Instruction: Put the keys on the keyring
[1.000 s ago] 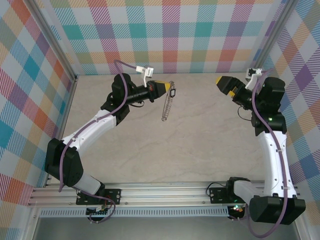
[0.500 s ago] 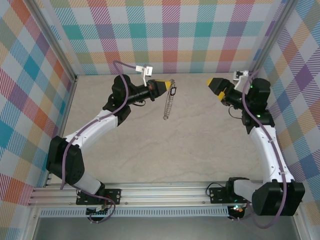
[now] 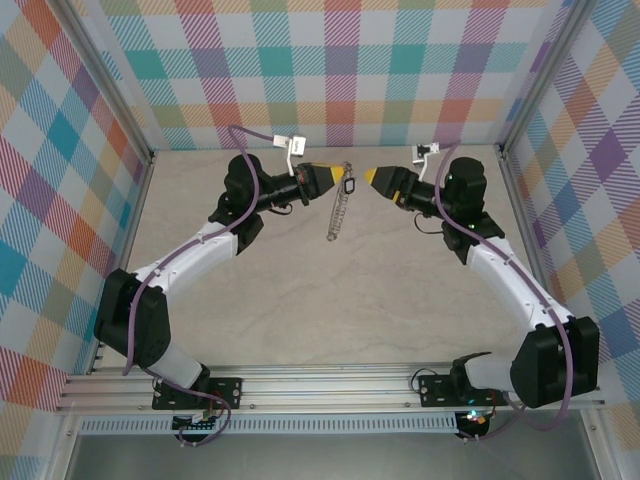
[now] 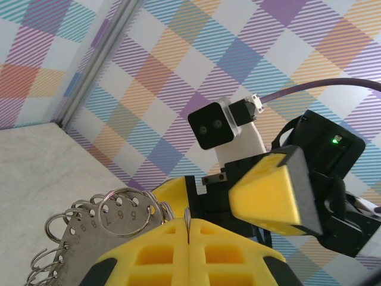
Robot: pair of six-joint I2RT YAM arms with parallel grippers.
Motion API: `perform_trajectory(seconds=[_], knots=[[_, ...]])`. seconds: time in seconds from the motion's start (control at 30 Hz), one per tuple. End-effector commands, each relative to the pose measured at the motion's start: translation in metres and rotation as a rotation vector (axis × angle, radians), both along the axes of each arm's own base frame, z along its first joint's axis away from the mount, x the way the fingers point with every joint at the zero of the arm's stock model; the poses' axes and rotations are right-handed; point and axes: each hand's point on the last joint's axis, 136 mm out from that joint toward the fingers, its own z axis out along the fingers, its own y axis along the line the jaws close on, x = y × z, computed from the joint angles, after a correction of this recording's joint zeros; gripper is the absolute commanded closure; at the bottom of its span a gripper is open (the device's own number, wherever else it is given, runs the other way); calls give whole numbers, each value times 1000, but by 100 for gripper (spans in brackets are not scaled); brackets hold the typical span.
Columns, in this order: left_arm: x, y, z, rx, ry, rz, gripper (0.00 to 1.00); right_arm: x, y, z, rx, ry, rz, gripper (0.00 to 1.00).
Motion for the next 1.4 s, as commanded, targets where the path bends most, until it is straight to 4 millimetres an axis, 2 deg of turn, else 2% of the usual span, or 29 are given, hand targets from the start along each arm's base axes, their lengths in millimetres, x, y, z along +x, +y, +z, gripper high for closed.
perform_trajectory(seconds=[0.0, 0.1, 0.27, 0.53, 0.77, 0.93, 1.23, 1.37], knots=[[-16, -3, 22, -57, -75, -59, 100, -6, 0, 23, 30, -120, 9, 21], [-17, -4, 24, -66, -75, -74, 100, -8, 2, 20, 41, -121, 27, 30], [-18, -5, 24, -69, -71, -87, 100, -9, 9, 21, 64, -132, 53, 38], [-16, -6, 22, -65, -67, -81, 100, -24, 33, 24, 78, -156, 143, 42], [-15, -6, 24, -66, -69, -77, 100, -30, 45, 10, 71, -135, 179, 51], [-14, -6, 23, -67, -68, -75, 100, -32, 50, 5, 71, -125, 201, 64], [-13, -6, 24, -67, -69, -72, 100, -36, 54, 1, 64, -120, 230, 80], [-12, -6, 24, -69, -69, -64, 100, -39, 55, -3, 61, -113, 239, 90]])
